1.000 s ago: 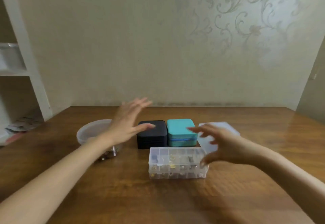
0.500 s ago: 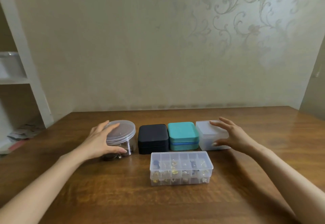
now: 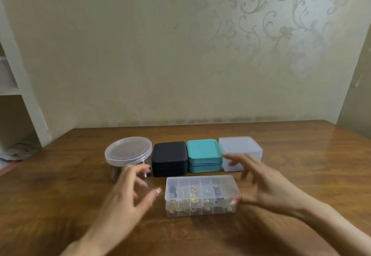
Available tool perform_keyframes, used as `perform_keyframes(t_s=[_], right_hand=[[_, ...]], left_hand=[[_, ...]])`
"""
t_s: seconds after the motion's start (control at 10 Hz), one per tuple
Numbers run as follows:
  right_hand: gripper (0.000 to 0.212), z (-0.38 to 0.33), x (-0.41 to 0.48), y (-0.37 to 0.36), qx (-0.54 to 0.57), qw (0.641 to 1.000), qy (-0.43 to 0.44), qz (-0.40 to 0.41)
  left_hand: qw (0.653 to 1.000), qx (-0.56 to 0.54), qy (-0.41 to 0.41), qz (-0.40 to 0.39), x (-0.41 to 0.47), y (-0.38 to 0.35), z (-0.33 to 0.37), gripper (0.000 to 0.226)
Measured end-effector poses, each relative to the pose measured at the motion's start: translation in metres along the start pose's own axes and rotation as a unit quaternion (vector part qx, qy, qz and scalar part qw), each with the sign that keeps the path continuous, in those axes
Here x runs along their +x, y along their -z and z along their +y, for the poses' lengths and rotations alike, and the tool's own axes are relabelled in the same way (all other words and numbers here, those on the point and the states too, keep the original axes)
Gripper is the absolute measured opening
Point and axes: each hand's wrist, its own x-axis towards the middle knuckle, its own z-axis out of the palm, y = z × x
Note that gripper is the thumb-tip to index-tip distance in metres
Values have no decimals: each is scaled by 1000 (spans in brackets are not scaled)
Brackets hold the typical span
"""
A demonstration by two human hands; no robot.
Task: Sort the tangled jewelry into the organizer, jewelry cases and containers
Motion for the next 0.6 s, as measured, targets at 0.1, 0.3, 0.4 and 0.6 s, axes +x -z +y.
perform_keyframes(t_s=[0.1, 0.3, 0.4, 0.6], right_hand=[[92, -1, -12, -31, -3, 997, -73, -39], [79, -12, -2, -55, 66, 992, -96, 42], [85, -16, 11, -57, 67, 992, -99, 49], [99, -22, 31, -58, 49, 992, -112, 28]], left_hand=[[984, 13, 102, -145, -14, -19, 17, 59], [983, -5, 146, -107, 1, -34, 22, 41], [985, -18, 149, -84, 16, -39, 13, 37], [979, -57, 177, -87, 32, -39, 4, 35]])
